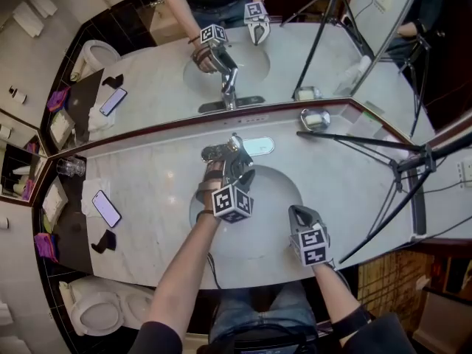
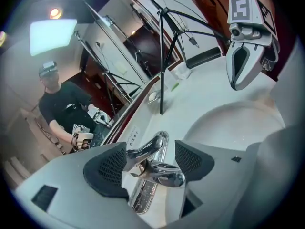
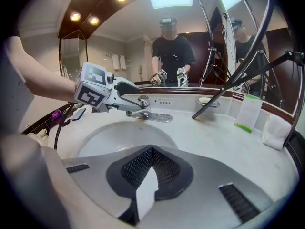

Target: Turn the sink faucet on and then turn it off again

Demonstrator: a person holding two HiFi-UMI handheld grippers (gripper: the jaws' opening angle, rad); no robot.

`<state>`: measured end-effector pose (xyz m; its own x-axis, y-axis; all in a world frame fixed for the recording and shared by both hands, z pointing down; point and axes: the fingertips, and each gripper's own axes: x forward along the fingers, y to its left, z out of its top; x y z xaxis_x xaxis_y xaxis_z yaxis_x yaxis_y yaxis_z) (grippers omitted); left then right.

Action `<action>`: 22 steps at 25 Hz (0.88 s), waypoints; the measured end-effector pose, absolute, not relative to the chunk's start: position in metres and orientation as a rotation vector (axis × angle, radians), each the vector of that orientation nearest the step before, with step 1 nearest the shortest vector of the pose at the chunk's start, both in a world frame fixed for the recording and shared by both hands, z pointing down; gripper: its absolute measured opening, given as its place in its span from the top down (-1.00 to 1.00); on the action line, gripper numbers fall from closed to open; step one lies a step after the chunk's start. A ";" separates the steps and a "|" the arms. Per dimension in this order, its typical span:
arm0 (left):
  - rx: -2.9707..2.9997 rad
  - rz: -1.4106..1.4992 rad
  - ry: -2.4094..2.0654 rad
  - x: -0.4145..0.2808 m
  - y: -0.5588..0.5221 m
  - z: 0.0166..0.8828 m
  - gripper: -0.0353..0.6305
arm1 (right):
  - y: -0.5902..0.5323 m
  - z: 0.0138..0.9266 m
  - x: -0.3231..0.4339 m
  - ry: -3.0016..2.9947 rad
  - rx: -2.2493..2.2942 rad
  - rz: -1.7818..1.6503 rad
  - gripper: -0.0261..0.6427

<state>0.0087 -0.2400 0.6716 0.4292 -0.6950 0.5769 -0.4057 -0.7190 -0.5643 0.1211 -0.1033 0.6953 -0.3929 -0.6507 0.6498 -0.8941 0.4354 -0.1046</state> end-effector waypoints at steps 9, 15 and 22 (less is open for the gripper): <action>-2.381 -1.143 1.022 0.015 -0.266 0.664 0.11 | -0.109 0.697 0.138 -2.152 1.325 0.626 0.87; -2.367 -1.118 1.033 0.014 -0.267 0.659 0.14 | -0.110 0.699 0.134 -2.156 1.324 0.613 0.87; -2.396 -1.063 1.114 0.006 -0.280 0.641 0.14 | -0.109 0.701 0.134 -2.152 1.315 0.612 0.87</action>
<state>0.0056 -0.2805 0.6410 0.4283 -0.7518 0.5012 -0.5359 -0.6580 -0.5290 0.1342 -0.1091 0.7009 -0.3784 -0.6569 0.6521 -0.9017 0.4209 -0.0992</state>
